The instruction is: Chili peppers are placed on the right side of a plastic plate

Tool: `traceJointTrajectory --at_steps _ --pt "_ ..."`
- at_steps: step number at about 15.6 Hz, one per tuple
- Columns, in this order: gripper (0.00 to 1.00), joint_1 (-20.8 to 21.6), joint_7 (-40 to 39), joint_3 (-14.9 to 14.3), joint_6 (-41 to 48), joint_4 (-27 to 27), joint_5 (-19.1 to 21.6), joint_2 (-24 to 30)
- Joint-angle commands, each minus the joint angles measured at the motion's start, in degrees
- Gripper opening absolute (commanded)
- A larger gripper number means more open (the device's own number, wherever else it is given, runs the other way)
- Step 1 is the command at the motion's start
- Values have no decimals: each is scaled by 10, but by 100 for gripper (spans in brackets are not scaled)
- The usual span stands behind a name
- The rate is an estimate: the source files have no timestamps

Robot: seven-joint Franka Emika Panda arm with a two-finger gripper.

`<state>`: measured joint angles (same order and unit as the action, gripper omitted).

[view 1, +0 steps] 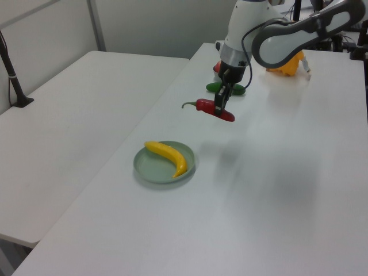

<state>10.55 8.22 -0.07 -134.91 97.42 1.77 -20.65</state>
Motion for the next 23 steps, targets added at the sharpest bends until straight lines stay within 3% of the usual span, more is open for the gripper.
traceJointTrajectory --at_steps 1,6,15,18,21,22,23 --pt "0 -12 -9 -1 -83 -28 3 -60" --pt "0 -16 -5 0 -145 -86 4 -143" --pt "0 -11 0 4 -216 -86 5 -192" --pt "52 -9 0 4 -221 -86 4 -195" --pt "94 -7 0 4 -221 -86 3 -195" --pt "100 -4 0 4 -221 -86 3 -194" --pt "100 -2 0 4 -221 -86 2 -194"
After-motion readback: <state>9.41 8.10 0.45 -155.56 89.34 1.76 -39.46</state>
